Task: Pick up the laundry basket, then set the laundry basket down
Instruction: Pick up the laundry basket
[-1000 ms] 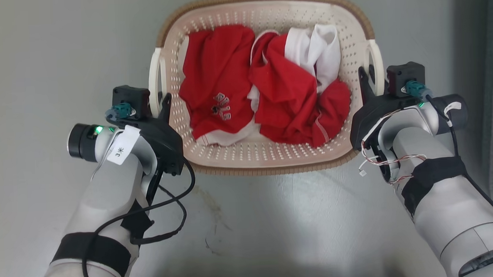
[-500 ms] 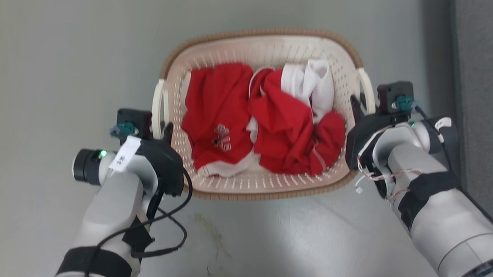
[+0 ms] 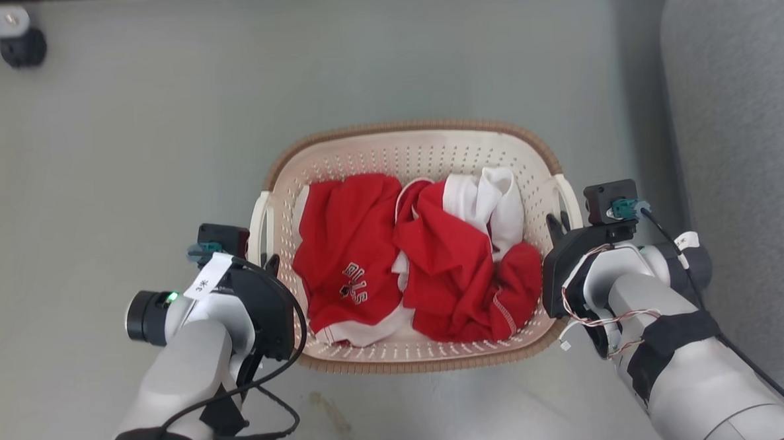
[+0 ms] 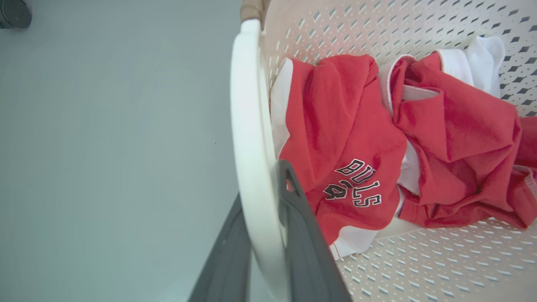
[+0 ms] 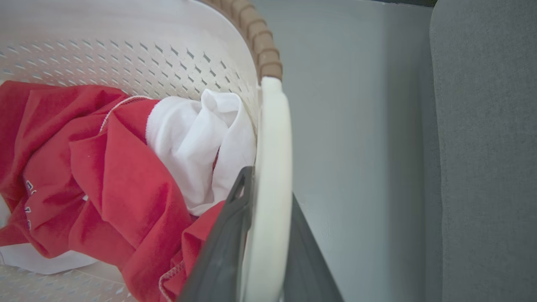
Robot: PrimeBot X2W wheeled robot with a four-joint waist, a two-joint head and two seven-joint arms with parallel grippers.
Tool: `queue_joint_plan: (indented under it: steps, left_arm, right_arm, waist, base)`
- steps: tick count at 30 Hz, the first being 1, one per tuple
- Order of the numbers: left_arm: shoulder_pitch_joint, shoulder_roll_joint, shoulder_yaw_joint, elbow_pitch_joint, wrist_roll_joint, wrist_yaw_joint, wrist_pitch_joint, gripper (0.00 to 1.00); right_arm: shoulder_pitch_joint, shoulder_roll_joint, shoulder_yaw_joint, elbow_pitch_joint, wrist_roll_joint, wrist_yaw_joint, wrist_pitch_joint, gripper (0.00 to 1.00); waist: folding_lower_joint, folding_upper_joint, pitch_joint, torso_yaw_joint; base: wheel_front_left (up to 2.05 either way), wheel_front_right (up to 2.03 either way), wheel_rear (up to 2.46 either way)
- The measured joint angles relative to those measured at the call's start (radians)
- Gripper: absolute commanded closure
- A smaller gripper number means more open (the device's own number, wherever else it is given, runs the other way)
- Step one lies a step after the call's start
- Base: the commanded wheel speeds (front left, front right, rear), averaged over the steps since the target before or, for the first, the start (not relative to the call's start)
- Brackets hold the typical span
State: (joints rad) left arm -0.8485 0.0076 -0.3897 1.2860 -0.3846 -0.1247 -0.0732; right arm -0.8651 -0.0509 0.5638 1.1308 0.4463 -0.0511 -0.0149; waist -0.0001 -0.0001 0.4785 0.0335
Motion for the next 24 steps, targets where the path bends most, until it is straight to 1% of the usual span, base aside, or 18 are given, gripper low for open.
queue_joint_plan:
  steps: [9,14,24]
  left_arm:
    - [0.052,0.001,-0.003,0.004,-0.005,0.000,0.032,1.00]
    - [0.088,0.001,-0.003,0.005,-0.028,-0.007,0.042,1.00]
    - [0.145,-0.001,-0.015,0.005,-0.048,-0.007,0.065,1.00]
  right_arm:
    - [0.038,0.000,0.051,-0.003,0.059,0.000,0.054,1.00]
    - [0.059,0.001,0.069,0.000,0.082,0.000,0.076,1.00]
    - [0.087,0.008,0.093,0.021,0.119,-0.002,0.094,1.00]
  waist:
    - [-0.0001,0.0001,-0.096,-0.009]
    - [-0.0001,0.0001,-0.145,-0.013]
    - [0.0000,0.0000,-0.211,-0.008]
  base:
    - [0.00,0.00,0.00]
    - [0.00,0.00,0.00]
    - [0.00,0.00,0.00]
